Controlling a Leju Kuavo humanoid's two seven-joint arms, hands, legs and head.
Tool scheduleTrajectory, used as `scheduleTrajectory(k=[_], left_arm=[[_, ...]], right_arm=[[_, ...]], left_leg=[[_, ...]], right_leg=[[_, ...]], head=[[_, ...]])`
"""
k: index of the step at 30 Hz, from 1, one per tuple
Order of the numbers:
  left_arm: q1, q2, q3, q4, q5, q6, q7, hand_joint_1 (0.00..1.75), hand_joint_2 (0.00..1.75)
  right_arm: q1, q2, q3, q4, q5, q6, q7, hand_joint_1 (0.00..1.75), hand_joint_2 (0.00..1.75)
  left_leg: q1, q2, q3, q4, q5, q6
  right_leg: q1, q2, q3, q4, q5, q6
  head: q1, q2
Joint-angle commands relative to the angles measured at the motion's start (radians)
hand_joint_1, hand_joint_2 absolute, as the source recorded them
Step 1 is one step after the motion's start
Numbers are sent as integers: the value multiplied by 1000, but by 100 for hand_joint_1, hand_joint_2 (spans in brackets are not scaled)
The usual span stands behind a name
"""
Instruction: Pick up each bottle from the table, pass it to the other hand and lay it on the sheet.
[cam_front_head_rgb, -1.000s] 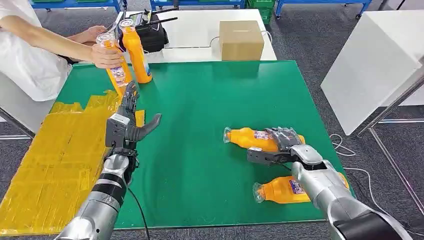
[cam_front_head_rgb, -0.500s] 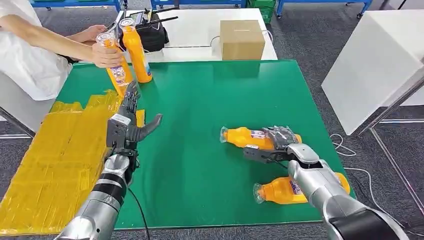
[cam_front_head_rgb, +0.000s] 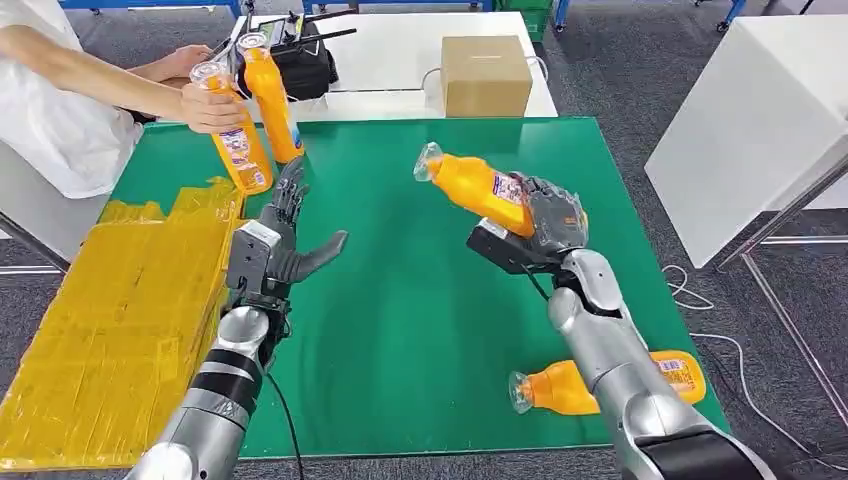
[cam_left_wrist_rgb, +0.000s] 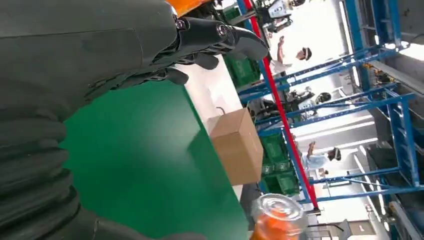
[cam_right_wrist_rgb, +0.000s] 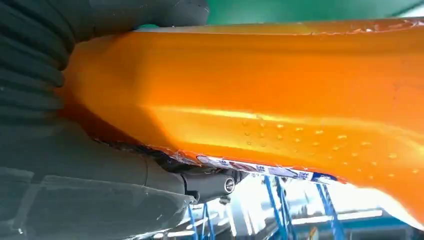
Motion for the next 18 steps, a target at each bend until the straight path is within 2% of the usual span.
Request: scheduleTrajectory(k=[1,6,9,13,16,18], left_arm=[[-29,12,-49,2,4,-10,11,0,175],[-65,14,-112,-7,46,-75,77,0,175],[-98,16,-142,42,80,-119,108,0,175],[-120,8,-181,61,102,-166,105,0,175],[-136,20,-237,43,119,-187,118,0,175],[-160,21,-250,61,144,-204,127,0,175]], right_arm=[[-15,26,-87,-46,-14,-42,-27,175,175],[34,52,-180,-181,-56,-105,-69,175,175],[74,83,-232,-285,-156,-137,-149,175,175],[107,112,-229,-337,-207,-122,-184,175,175],[106,135,-221,-290,-359,9,-268,175,175],[89,154,-225,-234,-418,41,-316,175,175]], left_leg=[[2,1,4,0,-2,-1],[1,-2,0,2,-1,-1],[1,-2,1,2,-2,-1],[0,-2,-1,1,0,-1],[2,-2,3,1,-3,-2],[2,-1,3,1,-2,-2]], right_leg=[[2,0,4,-1,-1,-1],[1,-3,1,1,-2,-1],[2,-3,1,1,-2,-1],[1,-2,-1,0,-1,-1],[3,-4,4,-1,-2,-2],[3,-3,4,-1,-2,-2]], head=[[0,0],[0,0],[0,0],[0,0],[0,0],[0,0]])
